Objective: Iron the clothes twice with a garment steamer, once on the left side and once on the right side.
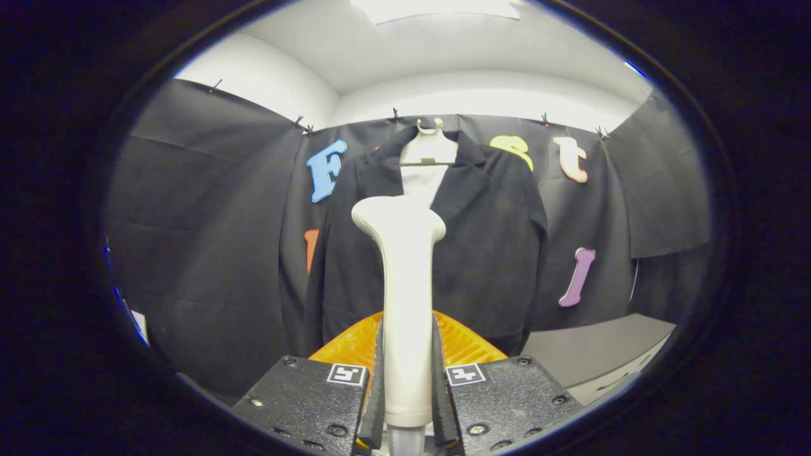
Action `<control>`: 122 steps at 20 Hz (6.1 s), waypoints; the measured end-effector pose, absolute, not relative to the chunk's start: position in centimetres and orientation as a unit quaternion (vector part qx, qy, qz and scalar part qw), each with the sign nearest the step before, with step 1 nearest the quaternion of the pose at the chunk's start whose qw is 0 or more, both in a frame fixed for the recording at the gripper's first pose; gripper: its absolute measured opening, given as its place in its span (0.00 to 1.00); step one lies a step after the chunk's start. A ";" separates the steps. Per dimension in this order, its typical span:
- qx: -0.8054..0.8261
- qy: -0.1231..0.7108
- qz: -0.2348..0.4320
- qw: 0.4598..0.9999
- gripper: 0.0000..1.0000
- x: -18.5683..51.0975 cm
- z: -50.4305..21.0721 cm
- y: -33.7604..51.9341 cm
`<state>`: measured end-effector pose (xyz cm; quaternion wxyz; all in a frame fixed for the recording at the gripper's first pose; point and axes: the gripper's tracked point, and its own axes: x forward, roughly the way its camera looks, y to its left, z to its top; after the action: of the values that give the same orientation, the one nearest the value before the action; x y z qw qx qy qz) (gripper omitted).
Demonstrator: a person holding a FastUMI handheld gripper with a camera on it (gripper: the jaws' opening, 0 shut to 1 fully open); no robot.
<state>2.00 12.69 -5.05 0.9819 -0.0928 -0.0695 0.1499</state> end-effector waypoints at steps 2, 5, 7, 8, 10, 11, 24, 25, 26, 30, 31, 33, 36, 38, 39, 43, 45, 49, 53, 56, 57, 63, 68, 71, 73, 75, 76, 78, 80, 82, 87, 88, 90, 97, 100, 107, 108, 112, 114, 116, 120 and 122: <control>-0.094 -0.092 0.159 0.979 0.33 2.3 -3.6 14.0; -0.098 -0.141 0.166 0.971 0.33 4.0 -1.0 15.9; -0.113 -0.166 0.162 0.966 0.33 5.0 0.2 16.1; -0.108 -0.169 0.164 0.966 0.33 5.5 0.5 16.4; -0.102 -0.169 0.161 0.967 0.33 6.2 1.0 17.1; -0.103 -0.171 0.158 0.967 0.33 6.6 1.3 17.4; -0.155 -0.202 0.136 0.957 0.33 8.9 1.7 17.4; -0.154 -0.197 0.133 0.959 0.33 8.8 1.4 17.1; -0.156 -0.192 0.130 0.960 0.33 8.7 1.1 17.0; -0.161 -0.172 0.123 0.964 0.33 8.8 -0.1 16.1; -0.160 -0.164 0.124 0.965 0.33 8.4 -0.7 15.8; -0.159 -0.150 0.125 0.968 0.33 7.7 -1.8 15.4; -0.166 -0.132 0.120 0.970 0.33 7.2 -3.3 14.4; -0.170 -0.120 0.115 0.971 0.33 6.9 -4.5 13.8; -0.173 -0.116 0.115 0.971 0.33 6.6 -4.9 13.5; -0.183 -0.099 0.118 0.971 0.33 5.8 -7.0 13.0; -0.187 -0.088 0.118 0.971 0.33 5.2 -8.2 12.5; -0.196 -0.062 0.124 0.971 0.33 3.7 -10.8 12.1; -0.194 -0.056 0.141 0.969 0.33 2.4 -12.2 12.3; -0.204 -0.040 0.131 0.969 0.33 2.1 -13.8 11.6; -0.201 -0.030 0.131 0.970 0.33 1.8 -14.5 11.4; -0.213 -0.002 0.120 0.970 0.33 1.0 -15.4 10.4; -0.225 0.028 0.116 0.967 0.33 0.5 -18.8 9.0; -0.231 0.049 0.115 0.965 0.33 0.2 -20.7 7.9; -0.232 0.056 0.116 0.964 0.33 -0.4 -21.4 7.3; -0.236 0.060 0.122 0.962 0.33 0.1 -21.6 7.7; -0.237 0.064 0.126 0.961 0.33 0.1 -21.9 7.5; -0.238 0.077 0.131 0.959 0.33 0.1 -22.8 7.2; -0.238 0.091 0.130 0.958 0.33 0.4 -23.6 6.7; -0.240 0.107 0.133 0.956 0.33 0.5 -24.7 6.1; -0.243 0.145 0.147 0.948 0.33 -0.2 -27.6 5.1; -0.238 0.154 0.150 0.947 0.33 -0.4 -28.2 4.9; -0.235 0.161 0.152 0.946 0.33 -0.6 -28.8 4.4; -0.190 0.193 0.140 0.952 0.33 -2.8 -28.4 2.0; -0.168 0.189 0.118 0.960 0.33 -3.5 -27.0 -0.4; -0.143 0.182 0.056 0.971 0.33 -5.9 -22.6 -7.4; -0.140 0.183 0.051 0.972 0.33 -6.2 -22.1 -8.3; -0.133 0.189 0.046 0.972 0.33 -7.6 -21.3 -12.5; -0.133 0.198 0.049 0.970 0.33 -8.7 -20.8 -15.0; -0.136 0.209 0.051 0.967 0.33 -9.6 -20.5 -17.3; -0.136 0.224 0.035 0.964 0.33 -10.8 -20.6 -21.6; -0.130 0.235 0.030 0.963 0.33 -11.2 -20.9 -23.0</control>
<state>-11.24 -22.98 -20.94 0.9627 -0.1301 0.2355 0.0302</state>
